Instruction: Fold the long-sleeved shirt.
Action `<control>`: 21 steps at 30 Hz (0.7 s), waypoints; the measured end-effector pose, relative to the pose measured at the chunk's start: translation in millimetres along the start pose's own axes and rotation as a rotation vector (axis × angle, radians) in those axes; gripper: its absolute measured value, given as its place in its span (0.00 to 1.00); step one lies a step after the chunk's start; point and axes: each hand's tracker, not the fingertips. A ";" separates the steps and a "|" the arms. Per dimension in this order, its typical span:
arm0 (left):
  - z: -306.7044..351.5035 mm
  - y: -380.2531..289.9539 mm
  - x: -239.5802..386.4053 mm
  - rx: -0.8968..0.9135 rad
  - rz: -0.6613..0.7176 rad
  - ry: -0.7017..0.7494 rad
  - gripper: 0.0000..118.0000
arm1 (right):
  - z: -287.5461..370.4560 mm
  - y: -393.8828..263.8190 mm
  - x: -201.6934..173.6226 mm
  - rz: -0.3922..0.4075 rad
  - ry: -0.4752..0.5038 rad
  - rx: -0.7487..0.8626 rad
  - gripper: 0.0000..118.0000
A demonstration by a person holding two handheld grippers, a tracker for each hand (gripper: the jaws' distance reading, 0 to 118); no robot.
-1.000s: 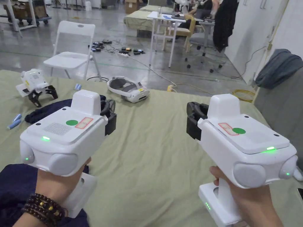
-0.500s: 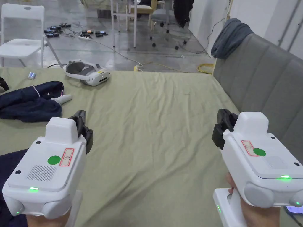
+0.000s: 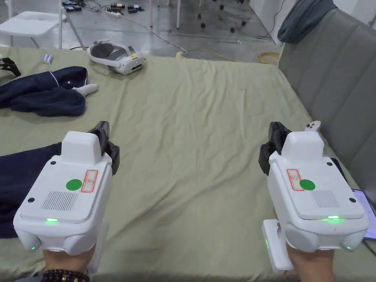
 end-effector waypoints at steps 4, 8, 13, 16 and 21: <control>0.5 -1.6 -0.5 -0.001 0.001 -0.006 0.04 | -1.7 -1.4 -3.8 -0.002 0.011 -0.012 0.01; 1.7 -1.8 -0.9 -0.008 0.008 -0.015 0.11 | 0.3 1.4 -5.8 -0.003 0.023 -0.011 0.02; -1.0 -2.7 -3.4 -0.012 0.024 -0.005 0.94 | -3.6 -1.3 -9.9 0.007 0.026 -0.008 1.00; -0.7 -1.7 -9.1 0.006 0.022 -0.011 0.94 | -0.5 -2.6 -11.4 0.012 -0.003 0.024 1.00; -0.6 -4.9 -7.5 0.006 0.015 -0.005 0.94 | -2.0 -3.7 -10.4 0.005 0.024 0.003 1.00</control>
